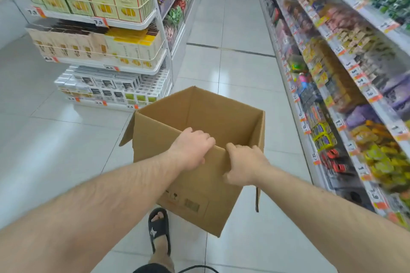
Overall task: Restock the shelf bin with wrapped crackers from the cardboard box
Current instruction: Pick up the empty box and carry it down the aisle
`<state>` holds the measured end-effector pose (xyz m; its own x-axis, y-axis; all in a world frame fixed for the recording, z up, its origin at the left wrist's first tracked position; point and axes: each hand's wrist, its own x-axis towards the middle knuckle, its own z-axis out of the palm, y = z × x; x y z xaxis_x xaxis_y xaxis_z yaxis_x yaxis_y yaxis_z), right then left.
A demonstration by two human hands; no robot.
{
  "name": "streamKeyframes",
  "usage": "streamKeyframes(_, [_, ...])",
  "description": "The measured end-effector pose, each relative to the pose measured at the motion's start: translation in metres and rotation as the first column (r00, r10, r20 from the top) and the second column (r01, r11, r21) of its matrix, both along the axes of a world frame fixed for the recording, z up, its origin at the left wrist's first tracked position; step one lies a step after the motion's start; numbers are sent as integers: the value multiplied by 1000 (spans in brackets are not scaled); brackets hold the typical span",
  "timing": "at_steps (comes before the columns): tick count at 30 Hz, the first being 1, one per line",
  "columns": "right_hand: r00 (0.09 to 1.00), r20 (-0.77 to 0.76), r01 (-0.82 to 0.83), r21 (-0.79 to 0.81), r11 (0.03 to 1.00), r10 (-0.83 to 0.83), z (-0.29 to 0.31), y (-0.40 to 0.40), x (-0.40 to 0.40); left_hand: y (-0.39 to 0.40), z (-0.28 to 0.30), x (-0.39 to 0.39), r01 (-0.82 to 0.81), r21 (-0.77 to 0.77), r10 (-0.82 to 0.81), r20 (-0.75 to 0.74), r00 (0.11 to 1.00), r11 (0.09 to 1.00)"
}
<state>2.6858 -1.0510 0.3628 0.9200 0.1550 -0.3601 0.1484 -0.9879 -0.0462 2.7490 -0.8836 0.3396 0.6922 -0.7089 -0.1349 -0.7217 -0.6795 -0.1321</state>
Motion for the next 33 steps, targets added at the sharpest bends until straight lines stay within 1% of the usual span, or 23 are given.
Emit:
streamKeyframes(3, [979, 195, 69, -70, 995, -54, -13, 29, 79, -2, -5, 73, -13, -63, 14, 14, 1000, 998])
streamKeyframes(5, [968, 231, 124, -96, 988, -99, -16, 39, 131, 2, -9, 120, -37, -99, 36, -20, 999, 994])
streamKeyframes(7, [960, 253, 149, -86, 985, -123, -16, 41, 183, 7, -12, 169, -45, -138, 39, -50, 998, 989])
streamKeyframes(10, [960, 222, 189, -64, 980, -170, -18, 37, 248, 18, -14, 239, -85, -165, 67, -112, 991, 983])
streamKeyframes(13, [958, 169, 243, -50, 969, -232, -30, 18, 308, 27, -24, 305, -145, -93, 130, -149, 980, 985])
streamKeyframes(18, [963, 121, 244, -18, 970, -240, -75, -21, 421, 8, -60, 417, -203, -18, 198, -147, 969, 979])
streamKeyframes(20, [972, 91, 219, -16, 976, -217, -98, -36, 470, -10, -80, 461, -238, 8, 236, -165, 958, 971])
streamKeyframes(23, [984, 23, 177, -12, 984, -176, -136, -60, 545, -35, -117, 530, -308, 33, 307, -232, 923, 951])
streamKeyframes(27, [993, 3, 121, 0, 993, -121, -186, -81, 636, -55, -165, 608, -380, 51, 377, -292, 879, 924])
streamKeyframes(30, [997, -17, 76, -7, 997, -76, -229, -84, 689, -60, -202, 655, -429, 82, 431, -319, 844, 900])
streamKeyframes(33, [997, -29, 69, -8, 998, -69, -282, -86, 734, -63, -253, 701, -443, 91, 447, -321, 835, 892])
